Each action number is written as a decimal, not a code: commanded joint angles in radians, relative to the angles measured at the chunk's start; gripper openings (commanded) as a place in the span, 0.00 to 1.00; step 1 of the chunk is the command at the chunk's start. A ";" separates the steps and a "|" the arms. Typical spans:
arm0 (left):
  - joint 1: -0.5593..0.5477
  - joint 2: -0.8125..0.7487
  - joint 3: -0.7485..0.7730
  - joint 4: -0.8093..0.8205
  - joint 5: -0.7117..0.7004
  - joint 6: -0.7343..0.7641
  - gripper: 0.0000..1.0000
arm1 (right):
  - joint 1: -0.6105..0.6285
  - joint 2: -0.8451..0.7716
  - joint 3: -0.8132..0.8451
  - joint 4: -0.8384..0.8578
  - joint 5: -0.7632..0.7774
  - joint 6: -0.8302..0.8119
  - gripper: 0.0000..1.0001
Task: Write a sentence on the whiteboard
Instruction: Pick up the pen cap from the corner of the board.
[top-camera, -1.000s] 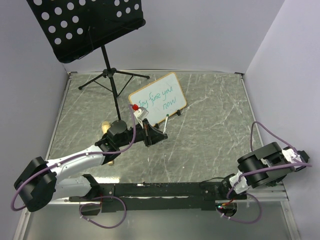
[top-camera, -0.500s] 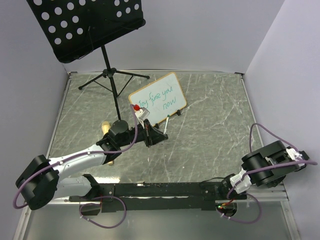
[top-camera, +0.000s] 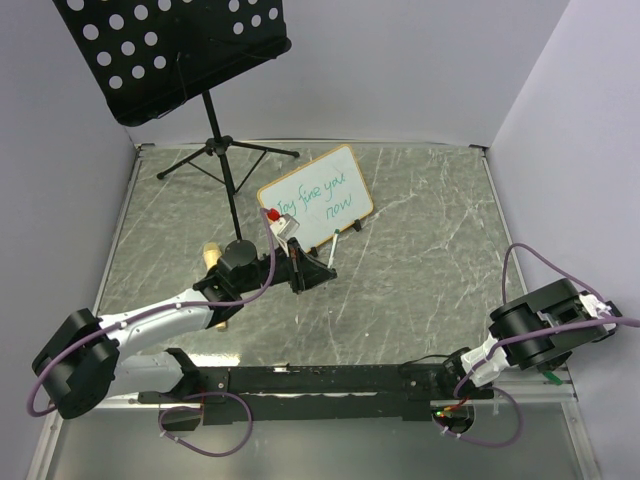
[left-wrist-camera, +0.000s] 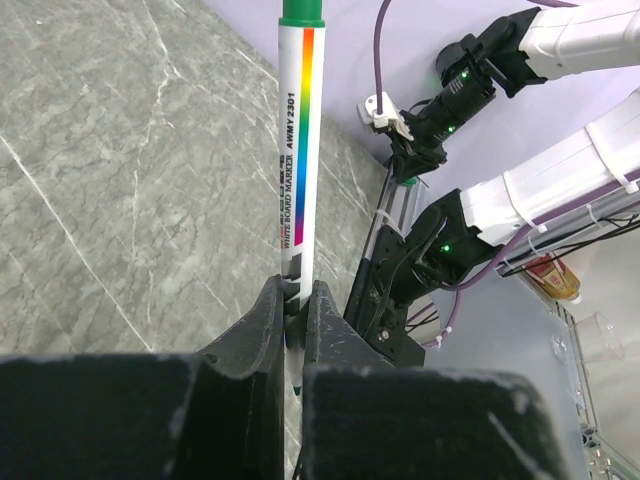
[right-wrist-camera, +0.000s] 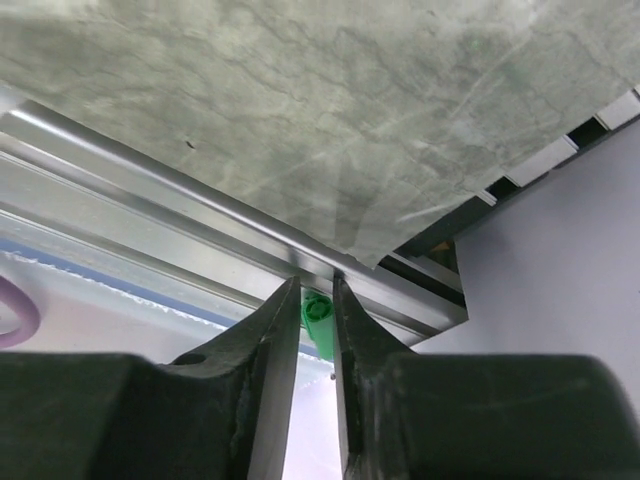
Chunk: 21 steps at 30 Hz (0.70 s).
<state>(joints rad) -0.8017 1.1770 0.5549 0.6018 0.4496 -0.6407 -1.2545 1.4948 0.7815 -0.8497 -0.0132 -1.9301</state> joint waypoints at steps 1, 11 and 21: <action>0.002 0.004 0.028 0.053 0.023 -0.010 0.01 | -0.006 0.009 0.030 -0.043 -0.014 -0.017 0.24; 0.002 -0.002 0.019 0.053 0.024 -0.007 0.01 | -0.008 -0.022 0.051 -0.068 -0.016 -0.029 0.52; 0.001 -0.005 0.014 0.059 0.024 -0.002 0.01 | -0.029 -0.018 0.021 0.037 0.064 -0.072 0.48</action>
<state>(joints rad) -0.8017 1.1778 0.5549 0.6033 0.4553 -0.6437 -1.2644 1.4914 0.7883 -0.8642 0.0109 -1.9442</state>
